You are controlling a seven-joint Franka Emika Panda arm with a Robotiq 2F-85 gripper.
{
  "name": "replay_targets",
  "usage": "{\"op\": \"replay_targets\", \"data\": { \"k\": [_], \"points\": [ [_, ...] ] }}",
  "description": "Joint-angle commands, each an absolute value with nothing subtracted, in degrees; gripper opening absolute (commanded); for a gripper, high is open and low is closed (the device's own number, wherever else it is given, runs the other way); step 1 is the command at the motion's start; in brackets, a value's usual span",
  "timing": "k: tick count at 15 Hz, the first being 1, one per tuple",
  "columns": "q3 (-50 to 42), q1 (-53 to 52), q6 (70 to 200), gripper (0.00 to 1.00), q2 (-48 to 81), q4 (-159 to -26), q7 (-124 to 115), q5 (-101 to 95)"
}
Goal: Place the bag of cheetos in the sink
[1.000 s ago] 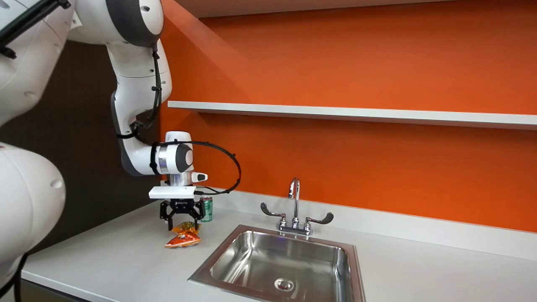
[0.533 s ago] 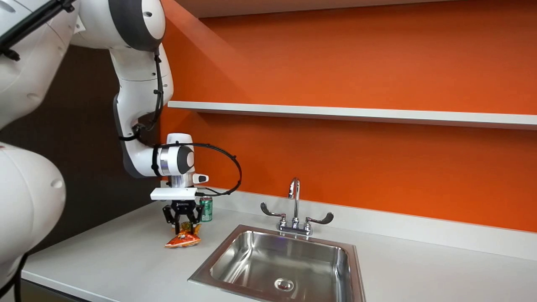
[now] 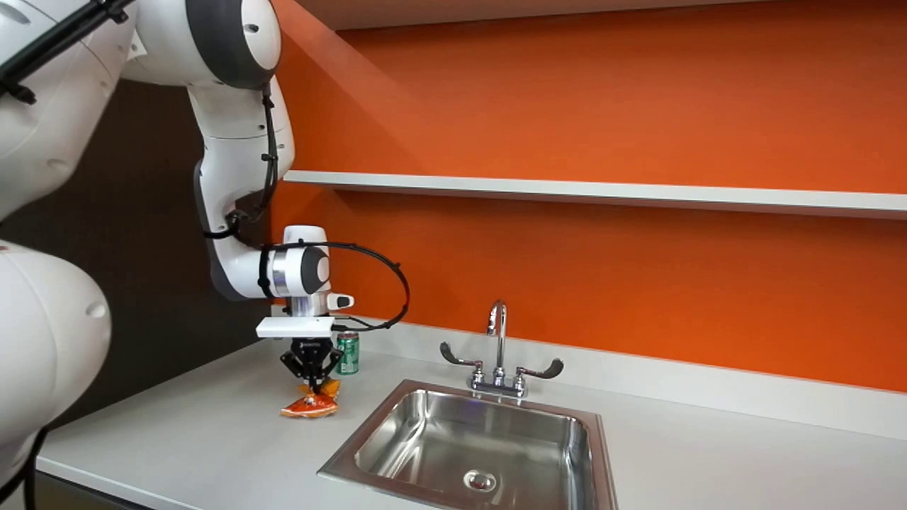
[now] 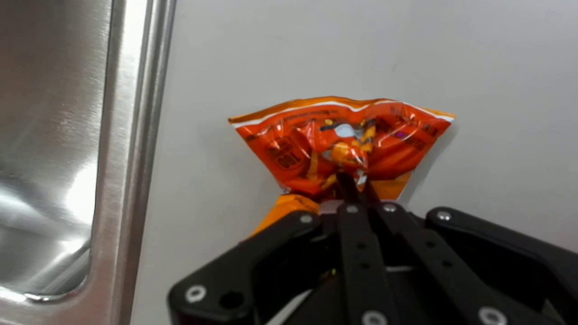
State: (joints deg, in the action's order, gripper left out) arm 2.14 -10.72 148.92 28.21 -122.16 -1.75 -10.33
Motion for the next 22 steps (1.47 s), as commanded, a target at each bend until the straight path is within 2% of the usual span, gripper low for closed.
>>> {"op": "replay_targets", "data": {
  "k": [1,12,22],
  "points": [
    [0.9,-11.4,148.9,0.0,28.8,-121.0,-3.2,-11.9],
    [-0.4,-10.5,147.9,0.0,23.5,-119.4,-3.4,-12.0],
    [-7.2,-5.4,149.3,0.0,22.2,-120.4,-3.3,-12.3]
  ]
}}
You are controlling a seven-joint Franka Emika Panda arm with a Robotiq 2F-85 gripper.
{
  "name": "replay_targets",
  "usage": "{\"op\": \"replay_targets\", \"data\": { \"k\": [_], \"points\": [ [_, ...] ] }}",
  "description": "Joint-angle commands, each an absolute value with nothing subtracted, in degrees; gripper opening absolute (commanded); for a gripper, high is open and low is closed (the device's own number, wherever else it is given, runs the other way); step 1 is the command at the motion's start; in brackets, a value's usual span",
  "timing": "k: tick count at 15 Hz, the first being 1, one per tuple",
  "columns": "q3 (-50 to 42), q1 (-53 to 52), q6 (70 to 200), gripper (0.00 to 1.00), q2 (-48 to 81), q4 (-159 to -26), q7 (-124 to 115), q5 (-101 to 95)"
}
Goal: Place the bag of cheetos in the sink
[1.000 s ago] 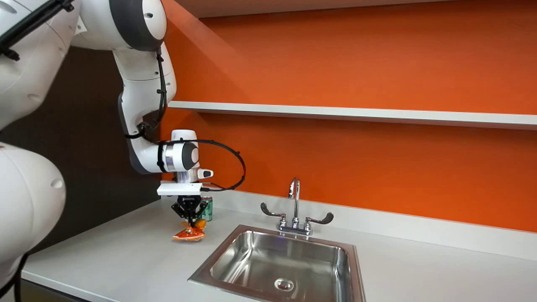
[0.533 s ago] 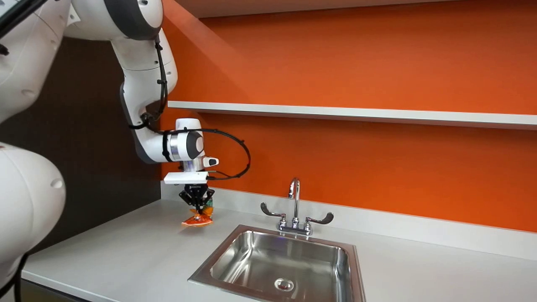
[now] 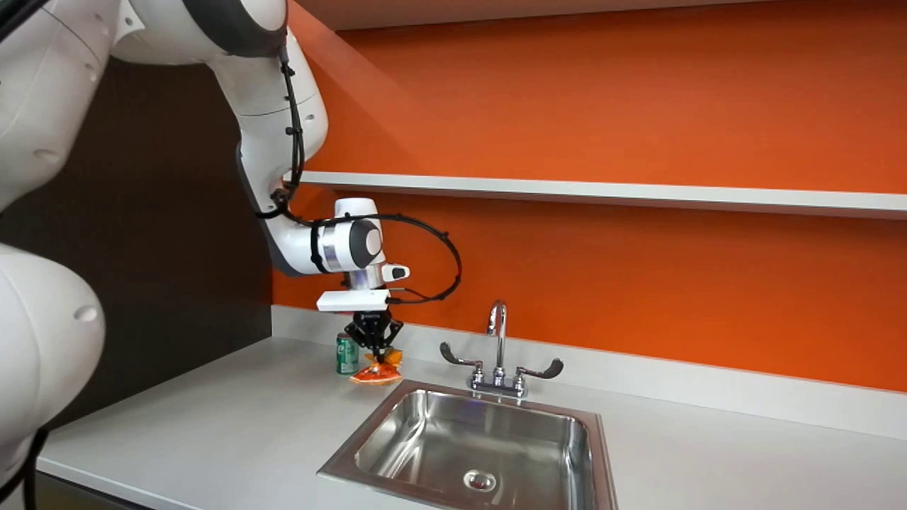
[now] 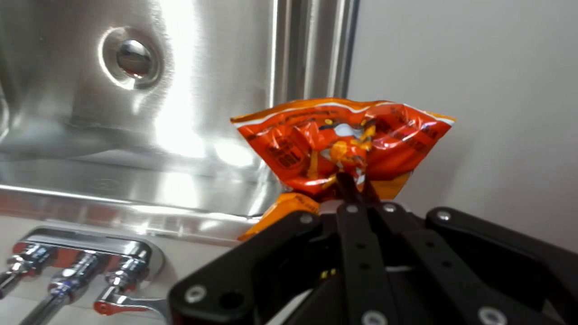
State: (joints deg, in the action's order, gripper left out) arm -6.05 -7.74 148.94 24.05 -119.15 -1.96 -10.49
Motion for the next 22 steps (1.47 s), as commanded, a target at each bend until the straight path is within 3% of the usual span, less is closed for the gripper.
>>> {"op": "replay_targets", "data": {
  "k": [1,22],
  "points": [
    [-7.9,-4.5,149.4,0.0,22.3,-120.3,-3.1,-12.2],
    [-11.0,3.1,157.0,0.0,37.2,-116.2,-1.9,-9.5]
  ]
}}
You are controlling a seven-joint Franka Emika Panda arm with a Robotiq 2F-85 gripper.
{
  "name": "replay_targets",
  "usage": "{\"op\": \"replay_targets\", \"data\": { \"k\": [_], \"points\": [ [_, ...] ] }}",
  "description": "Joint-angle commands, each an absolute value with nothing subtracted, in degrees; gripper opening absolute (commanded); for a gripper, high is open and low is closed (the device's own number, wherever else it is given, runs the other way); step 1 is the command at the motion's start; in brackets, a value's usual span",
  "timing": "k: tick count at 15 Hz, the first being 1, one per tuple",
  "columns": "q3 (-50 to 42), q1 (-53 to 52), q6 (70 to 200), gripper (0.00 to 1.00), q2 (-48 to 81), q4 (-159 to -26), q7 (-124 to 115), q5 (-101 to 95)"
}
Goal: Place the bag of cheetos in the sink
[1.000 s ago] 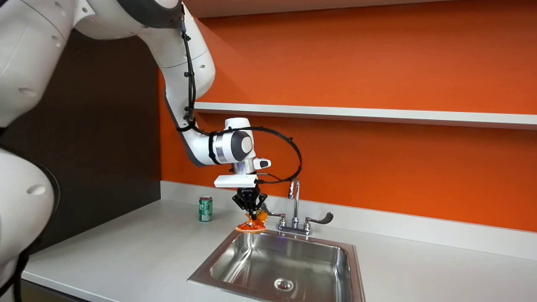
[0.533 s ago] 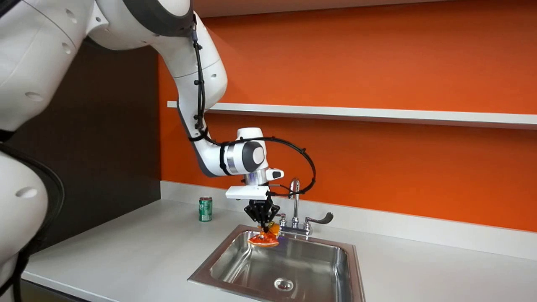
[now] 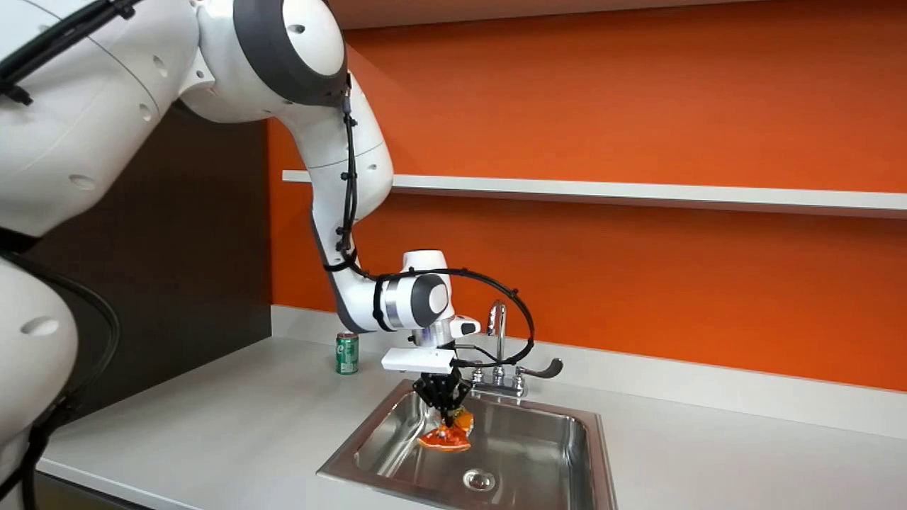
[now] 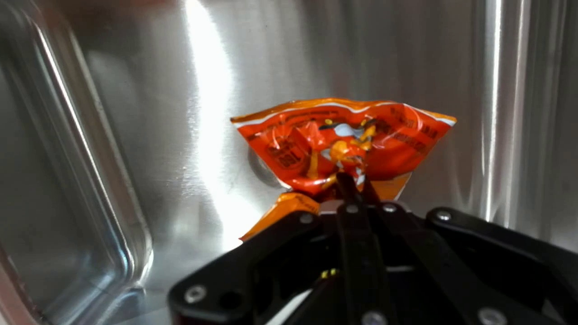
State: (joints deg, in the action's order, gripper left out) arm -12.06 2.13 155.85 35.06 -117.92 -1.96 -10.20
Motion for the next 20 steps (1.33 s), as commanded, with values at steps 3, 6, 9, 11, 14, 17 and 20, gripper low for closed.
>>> {"op": "replay_targets", "data": {
  "k": [3,6,9,11,14,17,20],
  "points": [
    [-10.9,3.1,158.0,0.0,38.8,-116.1,-1.8,-9.3],
    [-11.0,3.0,158.5,0.0,40.0,-116.3,-1.8,-9.3],
    [-11.0,2.8,159.0,0.0,40.9,-116.5,-1.9,-9.3],
    [-11.0,2.6,159.2,0.0,41.4,-116.5,-2.0,-9.2],
    [-11.1,2.4,159.4,0.0,41.6,-116.6,-2.1,-9.2],
    [-11.2,2.2,159.2,0.26,41.7,-116.7,-2.1,-9.4],
    [-11.4,2.0,159.4,0.41,40.9,-117.2,-2.1,-9.6]
  ]
}}
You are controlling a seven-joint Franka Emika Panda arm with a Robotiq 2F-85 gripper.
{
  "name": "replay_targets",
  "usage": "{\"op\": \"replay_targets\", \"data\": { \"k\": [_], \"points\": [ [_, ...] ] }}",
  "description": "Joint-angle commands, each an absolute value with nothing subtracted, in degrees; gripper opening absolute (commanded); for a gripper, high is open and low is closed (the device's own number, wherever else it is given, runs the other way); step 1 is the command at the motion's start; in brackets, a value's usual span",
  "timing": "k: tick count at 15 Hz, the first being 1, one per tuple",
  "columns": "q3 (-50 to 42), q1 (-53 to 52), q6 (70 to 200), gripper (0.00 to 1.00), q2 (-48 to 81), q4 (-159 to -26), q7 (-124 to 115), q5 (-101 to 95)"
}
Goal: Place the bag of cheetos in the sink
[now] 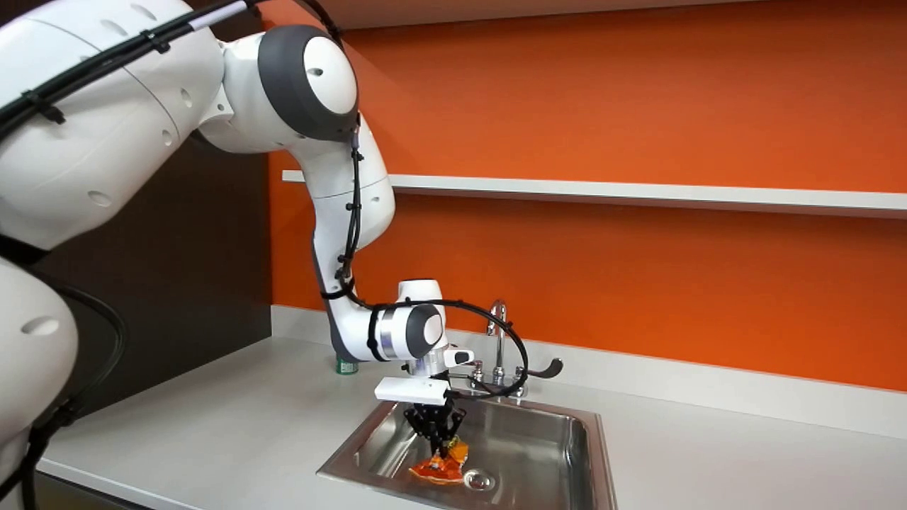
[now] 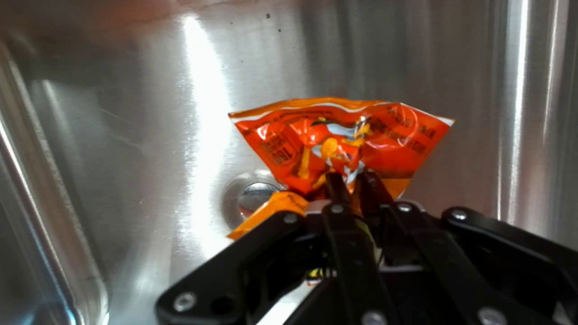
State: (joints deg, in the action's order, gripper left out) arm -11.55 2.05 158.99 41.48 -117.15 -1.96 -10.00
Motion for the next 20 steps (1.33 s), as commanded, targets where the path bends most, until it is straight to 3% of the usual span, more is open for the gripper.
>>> {"op": "replay_targets", "data": {
  "k": [1,8,20],
  "points": [
    [-11.4,1.9,159.5,0.5,40.6,-117.4,-2.0,-9.7],
    [-11.1,1.0,161.1,1.0,36.1,-120.0,-1.5,-10.1],
    [-7.6,-1.8,152.4,1.0,19.5,-132.9,-4.1,-8.1]
  ]
}}
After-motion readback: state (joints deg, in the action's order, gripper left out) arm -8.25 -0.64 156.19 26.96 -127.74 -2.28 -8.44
